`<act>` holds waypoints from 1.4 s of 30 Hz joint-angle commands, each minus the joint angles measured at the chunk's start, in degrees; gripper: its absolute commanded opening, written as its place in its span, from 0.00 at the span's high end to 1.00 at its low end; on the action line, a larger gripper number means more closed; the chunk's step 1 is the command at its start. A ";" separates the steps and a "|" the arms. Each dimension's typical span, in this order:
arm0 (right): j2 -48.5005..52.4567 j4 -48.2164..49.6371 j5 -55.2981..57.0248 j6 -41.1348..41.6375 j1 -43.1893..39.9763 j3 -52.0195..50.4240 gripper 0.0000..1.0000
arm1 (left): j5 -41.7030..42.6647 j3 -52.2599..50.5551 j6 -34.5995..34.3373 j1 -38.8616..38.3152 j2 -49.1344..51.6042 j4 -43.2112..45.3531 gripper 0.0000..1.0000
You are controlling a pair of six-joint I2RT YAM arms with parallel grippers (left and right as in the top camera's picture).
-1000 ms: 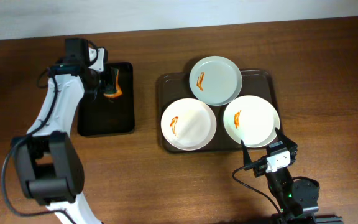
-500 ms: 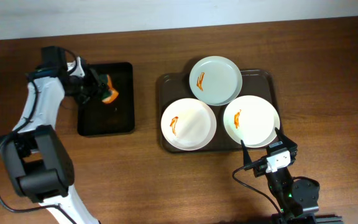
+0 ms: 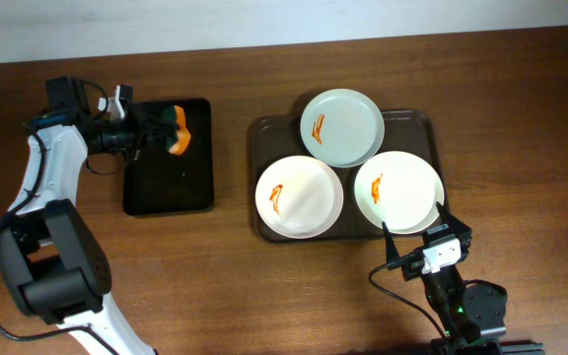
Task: Clean dirty plates on tray and stack at the side
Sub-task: 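Lift the sponge with the left gripper out of the black tray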
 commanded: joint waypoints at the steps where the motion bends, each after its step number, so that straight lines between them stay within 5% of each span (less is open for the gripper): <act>1: -0.33 -0.17 -0.55 0.22 -0.15 -0.42 0.01 | -6.93 0.37 -0.07 0.28 0.07 -2.78 1.00; 3: -0.33 -0.17 -0.55 0.22 -0.15 -0.42 0.02 | -13.31 0.37 1.66 0.28 0.07 -5.33 1.00; 5: -0.33 -0.17 -0.55 0.20 -0.15 -0.42 0.02 | 0.76 1.20 3.43 0.87 -0.61 -3.06 1.00; 7: -0.33 -0.20 -0.55 0.20 -0.15 -0.42 0.02 | 2.99 4.04 5.25 0.98 -2.80 -1.90 1.00; 8: -0.33 -0.17 -0.55 0.22 -0.15 -0.42 0.02 | -4.66 5.95 10.40 -0.37 -5.68 -1.95 1.00; 10: -0.33 -0.17 -0.55 0.22 -0.15 -0.42 0.02 | -37.46 5.49 15.17 -5.46 -6.64 -3.30 1.00; 14: -0.33 -0.17 -0.55 0.22 -0.15 -0.42 0.02 | -51.98 3.10 16.11 -11.13 0.57 -0.79 1.00; 19: -0.33 -0.17 -0.55 0.20 -0.15 -0.42 0.02 | -51.93 7.82 17.57 -11.26 -9.07 -3.15 1.00; 23: -0.33 -0.17 -0.57 0.20 -0.15 -0.42 0.02 | -52.00 3.69 17.62 -11.13 -0.44 -2.71 1.00; 28: -0.33 -0.17 -0.57 0.22 -0.15 -0.42 0.02 | -52.00 9.22 19.04 -11.37 -10.45 -6.34 1.00; 33: -0.33 -0.17 -0.57 0.22 -0.15 -0.42 0.02 | -54.93 5.64 19.04 -11.34 -2.14 -6.10 1.00; 38: -0.33 -0.17 -0.55 0.22 -0.15 -0.42 0.02 | -54.99 12.50 19.04 -11.47 -15.78 -7.76 1.00; 42: -0.33 -0.17 -0.55 0.20 -0.15 -0.42 0.02 | -57.37 6.40 19.04 -11.45 -8.00 -5.95 1.00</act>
